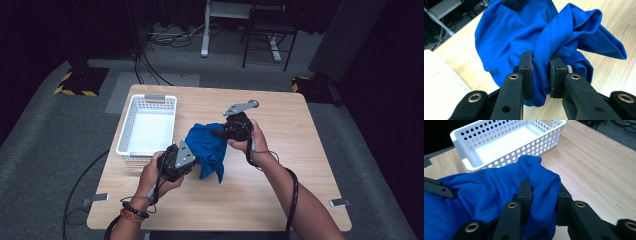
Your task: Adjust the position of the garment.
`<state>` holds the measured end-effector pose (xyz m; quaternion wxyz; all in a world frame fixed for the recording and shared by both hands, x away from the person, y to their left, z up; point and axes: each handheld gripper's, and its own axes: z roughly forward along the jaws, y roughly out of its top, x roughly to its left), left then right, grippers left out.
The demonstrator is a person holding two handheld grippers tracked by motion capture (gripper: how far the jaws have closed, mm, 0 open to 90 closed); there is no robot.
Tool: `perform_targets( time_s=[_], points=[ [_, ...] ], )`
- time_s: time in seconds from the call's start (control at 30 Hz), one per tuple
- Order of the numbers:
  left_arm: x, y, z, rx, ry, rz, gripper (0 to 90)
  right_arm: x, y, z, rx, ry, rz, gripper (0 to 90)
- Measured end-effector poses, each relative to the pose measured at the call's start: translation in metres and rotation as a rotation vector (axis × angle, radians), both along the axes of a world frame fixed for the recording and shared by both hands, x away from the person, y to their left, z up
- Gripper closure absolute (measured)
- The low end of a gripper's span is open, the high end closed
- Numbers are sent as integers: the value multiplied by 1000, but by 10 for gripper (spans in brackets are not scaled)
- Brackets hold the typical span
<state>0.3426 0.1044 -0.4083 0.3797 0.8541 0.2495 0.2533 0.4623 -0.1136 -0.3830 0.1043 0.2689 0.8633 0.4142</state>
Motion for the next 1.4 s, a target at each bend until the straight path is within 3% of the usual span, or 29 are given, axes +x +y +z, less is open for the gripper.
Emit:
perform_targets(
  time_s=[0.63,0.83,1.0,1.4],
  points=[
    [18,13,14,17,-22,69,763,15,15,13,10,-29,-13,731],
    [18,18,17,32,-29,88,762,16,20,16,6,-39,-16,730],
    [19,23,17,19,-33,99,763,16,27,19,5,-46,-17,731],
    [22,35,22,52,-44,131,763,19,42,28,12,-62,-2,730]
  ],
)
